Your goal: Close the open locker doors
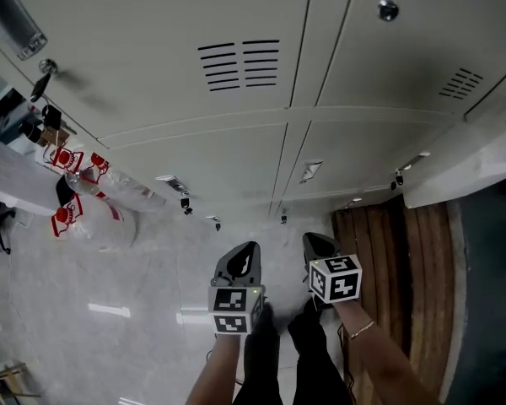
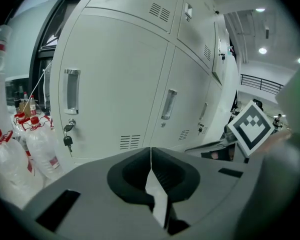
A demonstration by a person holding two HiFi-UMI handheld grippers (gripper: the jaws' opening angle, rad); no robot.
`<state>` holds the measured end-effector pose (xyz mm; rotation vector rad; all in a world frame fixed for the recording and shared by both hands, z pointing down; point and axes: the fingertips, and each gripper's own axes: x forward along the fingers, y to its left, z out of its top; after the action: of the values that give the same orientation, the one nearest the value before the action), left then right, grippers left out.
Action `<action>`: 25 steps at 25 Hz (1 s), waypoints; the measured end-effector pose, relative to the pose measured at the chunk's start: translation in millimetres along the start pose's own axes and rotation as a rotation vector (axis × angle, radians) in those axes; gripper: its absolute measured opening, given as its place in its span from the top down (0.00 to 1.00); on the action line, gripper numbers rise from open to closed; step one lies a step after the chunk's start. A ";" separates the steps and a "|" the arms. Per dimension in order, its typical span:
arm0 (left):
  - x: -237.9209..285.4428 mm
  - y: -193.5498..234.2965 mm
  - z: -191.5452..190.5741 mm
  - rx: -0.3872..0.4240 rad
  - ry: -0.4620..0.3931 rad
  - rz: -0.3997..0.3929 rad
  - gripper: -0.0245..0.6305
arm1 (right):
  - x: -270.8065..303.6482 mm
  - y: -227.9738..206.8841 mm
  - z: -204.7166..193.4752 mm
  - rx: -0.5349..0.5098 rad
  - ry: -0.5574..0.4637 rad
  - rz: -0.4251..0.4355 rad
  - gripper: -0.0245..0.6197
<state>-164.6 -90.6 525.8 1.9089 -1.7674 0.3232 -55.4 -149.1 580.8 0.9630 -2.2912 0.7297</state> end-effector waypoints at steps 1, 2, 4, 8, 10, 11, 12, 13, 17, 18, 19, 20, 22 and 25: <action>-4.4 -3.0 2.4 0.005 -0.002 -0.004 0.93 | -9.8 0.9 1.2 0.012 -0.010 -0.002 0.95; -9.2 -5.9 5.6 0.012 -0.004 -0.006 0.93 | -20.2 1.9 2.9 0.023 -0.019 -0.003 0.95; -19.3 -12.3 12.6 0.024 -0.008 -0.012 0.93 | -42.2 3.3 7.5 0.040 -0.037 -0.010 0.95; -39.2 -27.2 22.9 0.042 -0.001 -0.034 0.93 | -83.4 6.6 15.2 0.066 -0.071 -0.019 0.95; -48.7 -33.3 28.1 0.055 0.002 -0.047 0.93 | -103.4 9.1 18.5 0.081 -0.089 -0.023 0.95; -53.6 -35.6 31.0 0.061 0.000 -0.051 0.93 | -113.2 10.8 20.2 0.089 -0.099 -0.023 0.95; -59.0 -37.5 33.9 0.064 -0.001 -0.053 0.93 | -122.8 13.0 21.5 0.096 -0.107 -0.022 0.95; -64.8 -38.9 36.9 0.065 -0.005 -0.052 0.93 | -132.2 15.8 22.6 0.101 -0.114 -0.021 0.95; -88.5 -44.0 53.6 0.064 -0.036 -0.050 0.93 | -169.7 29.0 28.7 0.108 -0.143 -0.018 0.95; -93.9 -44.9 58.6 0.065 -0.045 -0.049 0.93 | -178.1 32.3 30.5 0.110 -0.149 -0.014 0.95; -99.4 -46.0 63.8 0.066 -0.051 -0.048 0.93 | -185.8 35.4 32.5 0.109 -0.156 -0.012 0.95; -105.0 -47.4 69.2 0.067 -0.055 -0.049 0.93 | -192.9 38.1 34.6 0.107 -0.163 -0.011 0.95; -115.6 -49.1 78.9 0.072 -0.070 -0.046 0.93 | -206.2 41.9 38.0 0.106 -0.177 -0.013 0.96; -128.2 -51.1 91.6 0.089 -0.099 -0.042 0.93 | -224.7 42.8 46.1 0.110 -0.211 -0.031 0.96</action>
<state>-145.7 -27.4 373.8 2.0540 -1.8010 0.3015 33.7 -50.1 389.2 1.1740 -2.4307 0.7807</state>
